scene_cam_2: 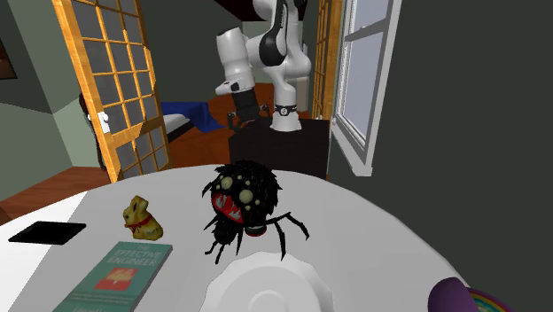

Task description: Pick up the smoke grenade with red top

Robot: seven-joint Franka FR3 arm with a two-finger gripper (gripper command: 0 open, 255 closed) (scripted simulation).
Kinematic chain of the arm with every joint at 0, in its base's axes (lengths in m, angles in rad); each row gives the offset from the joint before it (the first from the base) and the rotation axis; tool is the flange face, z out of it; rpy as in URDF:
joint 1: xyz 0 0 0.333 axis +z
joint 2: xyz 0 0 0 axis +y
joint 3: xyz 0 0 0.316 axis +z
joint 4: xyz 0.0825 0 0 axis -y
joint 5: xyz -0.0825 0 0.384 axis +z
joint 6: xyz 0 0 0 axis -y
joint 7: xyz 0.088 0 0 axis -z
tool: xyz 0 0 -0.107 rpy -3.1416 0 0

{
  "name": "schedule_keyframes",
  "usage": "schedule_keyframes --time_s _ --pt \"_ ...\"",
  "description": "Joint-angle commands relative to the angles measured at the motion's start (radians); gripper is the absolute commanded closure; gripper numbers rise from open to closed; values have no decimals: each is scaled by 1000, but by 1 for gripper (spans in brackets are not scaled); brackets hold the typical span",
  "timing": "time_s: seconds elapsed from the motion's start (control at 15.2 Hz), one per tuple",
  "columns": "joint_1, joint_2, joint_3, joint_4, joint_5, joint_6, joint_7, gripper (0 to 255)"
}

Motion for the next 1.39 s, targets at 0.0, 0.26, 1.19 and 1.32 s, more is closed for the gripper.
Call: schedule_keyframes --time_s 0.0,0.26,1.19,1.32 --pt "-8 82 17 62 43 21 -55 0" --pt "-36 237 59 200 103 45 -144 0" --pt "-91 598 149 557 156 78 -267 0" --pt "-95 628 155 570 163 94 -276 0"
